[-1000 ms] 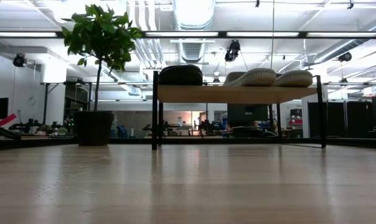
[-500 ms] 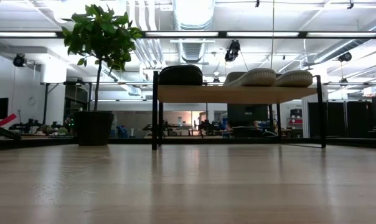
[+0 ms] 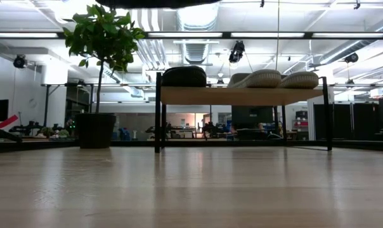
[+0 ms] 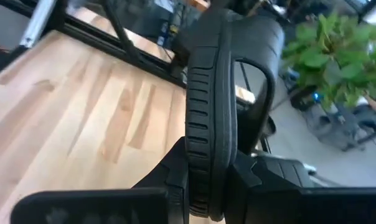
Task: Pick and place slides into the shelf
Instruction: Put the black slide on the shelf
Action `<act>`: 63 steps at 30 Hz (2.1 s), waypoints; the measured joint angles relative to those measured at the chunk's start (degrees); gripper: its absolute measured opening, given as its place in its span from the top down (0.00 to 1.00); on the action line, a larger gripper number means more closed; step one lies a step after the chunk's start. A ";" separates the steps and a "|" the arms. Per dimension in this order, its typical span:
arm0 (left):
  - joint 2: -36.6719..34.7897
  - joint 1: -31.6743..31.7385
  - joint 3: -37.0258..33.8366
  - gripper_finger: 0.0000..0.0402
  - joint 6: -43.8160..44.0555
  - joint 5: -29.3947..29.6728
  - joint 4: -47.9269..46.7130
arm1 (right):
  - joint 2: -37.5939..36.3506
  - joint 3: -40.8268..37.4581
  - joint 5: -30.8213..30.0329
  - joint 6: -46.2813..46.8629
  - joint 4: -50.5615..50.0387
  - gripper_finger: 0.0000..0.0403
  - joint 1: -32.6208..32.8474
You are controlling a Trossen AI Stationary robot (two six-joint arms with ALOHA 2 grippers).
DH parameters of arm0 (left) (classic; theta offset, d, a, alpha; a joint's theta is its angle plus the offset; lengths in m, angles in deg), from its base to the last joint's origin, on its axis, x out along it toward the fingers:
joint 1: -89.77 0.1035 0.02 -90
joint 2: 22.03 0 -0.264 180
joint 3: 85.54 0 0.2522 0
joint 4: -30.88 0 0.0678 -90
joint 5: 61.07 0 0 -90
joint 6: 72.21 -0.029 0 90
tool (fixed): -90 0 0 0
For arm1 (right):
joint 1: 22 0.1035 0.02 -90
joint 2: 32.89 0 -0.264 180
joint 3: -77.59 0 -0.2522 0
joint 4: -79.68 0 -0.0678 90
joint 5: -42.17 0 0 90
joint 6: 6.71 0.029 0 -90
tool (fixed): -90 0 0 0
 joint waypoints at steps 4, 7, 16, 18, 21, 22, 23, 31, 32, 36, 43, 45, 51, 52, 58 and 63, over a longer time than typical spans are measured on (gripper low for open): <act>0.29 -1.06 -0.11 0.41 1.30 5.38 0.38 | -0.06 0.02 -6.89 2.17 -0.50 0.89 0.10; 0.43 -1.93 -0.09 0.41 1.27 11.17 1.06 | 0.05 0.00 -14.03 4.16 -2.17 0.89 0.39; 1.87 -3.51 -0.11 0.41 1.39 16.19 1.63 | 0.67 -0.27 -25.57 15.00 -2.33 0.89 0.47; 2.26 -3.62 -0.13 0.41 1.39 16.82 1.70 | 1.42 -0.33 -30.14 17.72 -2.41 0.89 0.43; 2.99 -4.05 -0.22 0.41 1.22 18.41 1.66 | 2.96 -0.26 -36.07 21.85 -1.95 0.89 0.28; 3.24 -4.17 -0.22 0.41 1.21 19.56 1.66 | 3.82 -0.26 -37.29 22.99 -1.65 0.89 0.28; 3.40 -4.28 -0.24 0.41 1.20 20.88 1.65 | 4.58 -0.26 -38.27 23.98 -1.20 0.89 0.28; 3.93 -5.98 -0.45 0.41 1.19 25.83 1.73 | 11.03 -0.24 -45.52 28.86 -0.31 0.89 0.31; 3.93 -6.26 -0.46 0.41 1.19 25.82 1.72 | 11.54 -0.24 -46.89 28.92 -0.37 0.89 0.31; 3.93 -7.60 -0.46 0.41 1.19 25.80 1.71 | 12.91 -0.24 -48.40 30.00 -0.28 0.89 -0.18; 3.90 -9.56 -0.65 0.41 1.21 25.80 1.72 | 15.12 -0.52 -46.88 36.55 -1.83 0.89 -1.58; 3.90 -9.83 -0.78 0.41 1.23 25.80 1.73 | 15.62 -0.73 -46.67 39.74 -3.89 0.89 -2.12; 3.93 -10.29 -0.93 0.41 1.25 25.78 1.72 | 15.83 -1.62 -45.62 48.15 -8.94 0.89 -3.99; 3.93 -10.32 -0.98 0.41 1.26 25.80 1.74 | 15.83 -1.88 -45.38 48.98 -9.18 0.89 -4.31; 3.95 -10.31 -1.01 0.41 1.30 25.78 1.73 | 15.83 -4.27 -41.27 53.03 -9.01 0.90 -7.20; 3.95 -10.31 -1.01 0.41 1.32 25.78 1.72 | 15.82 -5.51 -40.61 55.23 -8.70 0.90 -8.84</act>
